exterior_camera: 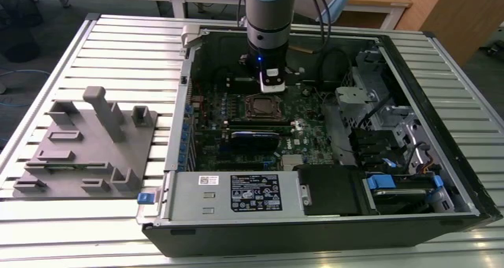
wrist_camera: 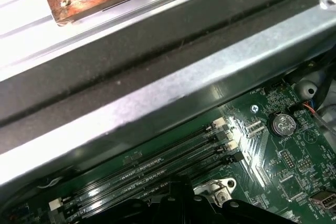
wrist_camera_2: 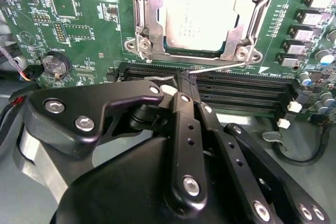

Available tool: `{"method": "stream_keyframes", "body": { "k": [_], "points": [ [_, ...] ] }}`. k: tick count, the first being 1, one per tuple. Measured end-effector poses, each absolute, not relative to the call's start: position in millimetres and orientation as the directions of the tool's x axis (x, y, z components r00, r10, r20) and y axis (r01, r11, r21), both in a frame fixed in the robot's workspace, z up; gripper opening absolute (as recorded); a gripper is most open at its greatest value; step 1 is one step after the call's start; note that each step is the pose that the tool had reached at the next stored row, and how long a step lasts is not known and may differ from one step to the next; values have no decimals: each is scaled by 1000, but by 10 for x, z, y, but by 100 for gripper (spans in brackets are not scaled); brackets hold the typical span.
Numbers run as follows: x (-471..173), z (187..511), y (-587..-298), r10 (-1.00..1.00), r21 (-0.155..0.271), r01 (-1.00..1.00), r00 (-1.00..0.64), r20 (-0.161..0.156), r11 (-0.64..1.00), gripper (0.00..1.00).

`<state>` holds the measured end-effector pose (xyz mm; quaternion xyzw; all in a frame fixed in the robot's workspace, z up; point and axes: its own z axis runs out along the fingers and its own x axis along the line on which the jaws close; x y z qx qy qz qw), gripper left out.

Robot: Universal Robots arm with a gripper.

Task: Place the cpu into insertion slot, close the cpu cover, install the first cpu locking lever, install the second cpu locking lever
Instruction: 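Install the first cpu locking lever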

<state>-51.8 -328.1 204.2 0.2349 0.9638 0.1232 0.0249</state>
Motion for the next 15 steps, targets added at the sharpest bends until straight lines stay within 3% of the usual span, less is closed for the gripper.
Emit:
{"method": "stream_keyframes", "body": {
  "k": [6, 15],
  "points": [
    [-524, 2024, -3280, 459, 268, 439, -888, -16, 858, 11],
    [-525, 1997, -3280, 459, 273, 435, -888, -27, 858, 11]
  ]
}}
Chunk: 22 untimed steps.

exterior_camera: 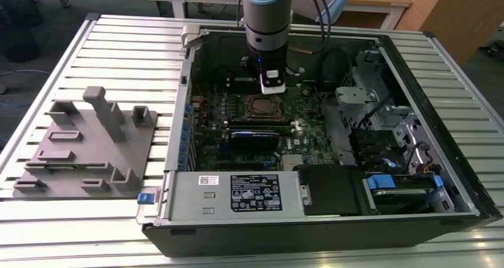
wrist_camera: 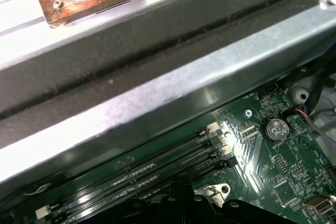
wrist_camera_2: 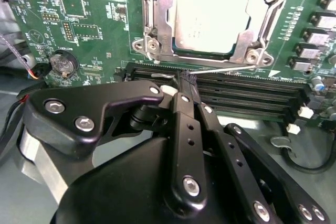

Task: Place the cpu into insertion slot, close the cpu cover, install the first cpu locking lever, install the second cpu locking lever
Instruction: 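Install the first cpu locking lever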

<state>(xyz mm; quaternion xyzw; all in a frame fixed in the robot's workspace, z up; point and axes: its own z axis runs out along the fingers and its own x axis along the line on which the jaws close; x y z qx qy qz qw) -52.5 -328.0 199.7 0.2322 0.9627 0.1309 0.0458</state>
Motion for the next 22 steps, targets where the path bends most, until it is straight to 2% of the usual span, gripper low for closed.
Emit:
{"method": "stream_keyframes", "body": {
  "k": [22],
  "points": [
    [-596, 1975, -3276, 459, 285, 427, -887, -54, 858, 11]
  ]
}}
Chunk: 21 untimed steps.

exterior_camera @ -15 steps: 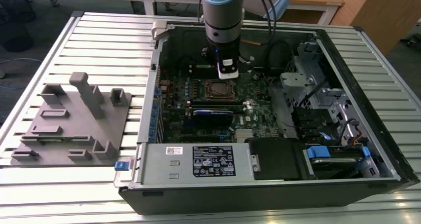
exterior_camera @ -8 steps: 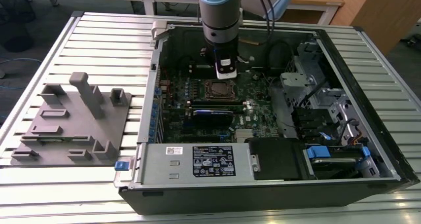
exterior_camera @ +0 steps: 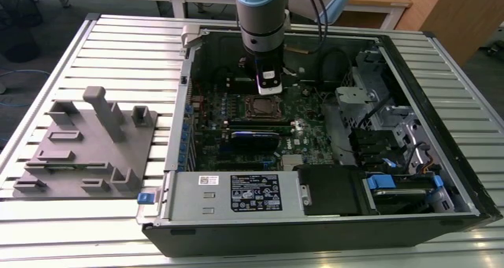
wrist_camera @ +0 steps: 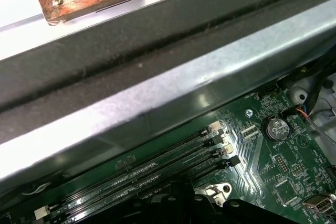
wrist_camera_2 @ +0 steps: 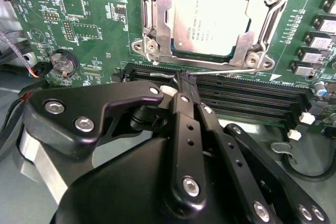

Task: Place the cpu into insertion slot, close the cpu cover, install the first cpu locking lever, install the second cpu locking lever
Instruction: 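Install the first cpu locking lever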

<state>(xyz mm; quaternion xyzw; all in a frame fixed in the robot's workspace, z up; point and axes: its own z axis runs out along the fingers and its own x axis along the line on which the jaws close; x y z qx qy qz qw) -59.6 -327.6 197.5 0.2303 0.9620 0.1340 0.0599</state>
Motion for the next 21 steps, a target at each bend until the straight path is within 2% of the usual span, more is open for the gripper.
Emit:
{"method": "stream_keyframes", "body": {
  "k": [21],
  "points": [
    [-597, 1949, -3273, 459, 289, 423, -886, -70, 859, 11]
  ]
}}
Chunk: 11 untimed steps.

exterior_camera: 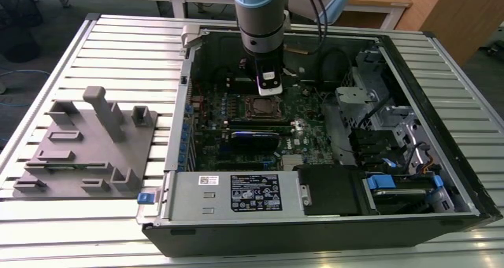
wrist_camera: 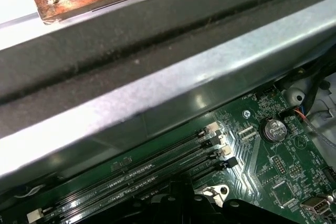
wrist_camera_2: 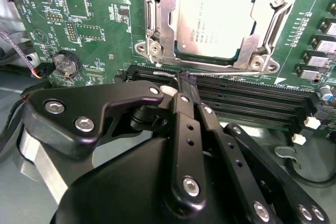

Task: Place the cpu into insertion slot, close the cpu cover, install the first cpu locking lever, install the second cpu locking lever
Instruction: 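Install the first cpu locking lever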

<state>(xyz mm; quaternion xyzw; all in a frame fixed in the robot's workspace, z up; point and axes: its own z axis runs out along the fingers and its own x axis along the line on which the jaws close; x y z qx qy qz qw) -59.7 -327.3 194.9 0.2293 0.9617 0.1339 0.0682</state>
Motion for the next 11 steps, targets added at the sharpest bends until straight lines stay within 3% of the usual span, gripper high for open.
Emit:
{"method": "stream_keyframes", "body": {
  "k": [11],
  "points": [
    [-597, 1946, -3273, 459, 280, 423, -885, -76, 862, 11]
  ]
}}
